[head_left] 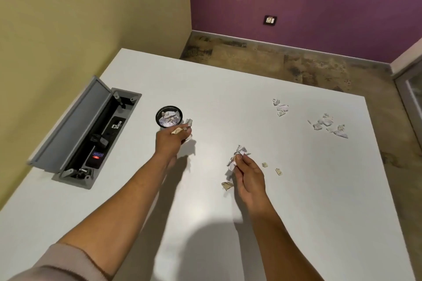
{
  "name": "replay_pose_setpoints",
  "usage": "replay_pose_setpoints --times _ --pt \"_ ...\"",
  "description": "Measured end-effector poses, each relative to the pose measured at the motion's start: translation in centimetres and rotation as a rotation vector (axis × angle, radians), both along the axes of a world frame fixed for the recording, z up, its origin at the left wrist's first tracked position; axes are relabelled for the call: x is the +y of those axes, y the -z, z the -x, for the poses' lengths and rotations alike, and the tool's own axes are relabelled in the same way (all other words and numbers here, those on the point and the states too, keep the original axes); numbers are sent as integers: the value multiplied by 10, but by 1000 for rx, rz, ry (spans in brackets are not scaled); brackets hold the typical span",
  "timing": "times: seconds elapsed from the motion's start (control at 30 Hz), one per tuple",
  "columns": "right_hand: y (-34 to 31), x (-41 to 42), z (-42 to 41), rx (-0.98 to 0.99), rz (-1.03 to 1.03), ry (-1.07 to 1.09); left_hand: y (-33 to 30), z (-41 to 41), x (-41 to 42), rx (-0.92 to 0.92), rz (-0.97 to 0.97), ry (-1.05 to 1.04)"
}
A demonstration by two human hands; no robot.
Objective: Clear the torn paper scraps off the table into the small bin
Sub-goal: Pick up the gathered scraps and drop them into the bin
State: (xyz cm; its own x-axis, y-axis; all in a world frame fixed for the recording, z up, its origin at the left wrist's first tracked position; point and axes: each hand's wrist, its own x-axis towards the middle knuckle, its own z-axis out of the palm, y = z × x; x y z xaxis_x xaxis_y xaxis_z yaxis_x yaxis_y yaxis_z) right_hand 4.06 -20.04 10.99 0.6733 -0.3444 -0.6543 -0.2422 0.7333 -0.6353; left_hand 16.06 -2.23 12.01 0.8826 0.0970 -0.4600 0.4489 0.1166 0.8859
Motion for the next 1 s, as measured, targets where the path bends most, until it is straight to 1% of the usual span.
replay_pose_setpoints --times 0.2,0.33,0.37,0.4,0.5,0.57,0.63,0.7,0.83,0.9,1.0 --pt "-6 27 -26 -34 -40 15 6 -54 41 -18 -128 -51" --pt "2 34 -36 -5 -53 9 14 -85 49 -21 -232 6" --pt "4 35 -38 2 -42 7 15 -92 49 -14 -289 38" --pt "4 35 -39 4 -27 2 18 -97 49 -4 -369 87" --pt "7 35 -43 2 31 -21 22 -112 42 10 -771 347" --pt "9 36 -45 -8 51 -48 25 -119 37 9 -944 492" --pt "14 37 -47 -2 32 -49 27 -122 32 -7 -1063 638" --pt "20 37 -48 9 29 -46 33 -126 26 -27 -1160 774" --pt "27 41 -50 5 65 -98 37 -133 17 -100 -1314 947" --pt "27 44 -52 -11 51 -95 37 -137 16 -98 -1340 989" --pt "24 47 -56 -9 31 -93 33 -140 20 -89 -1324 1000"
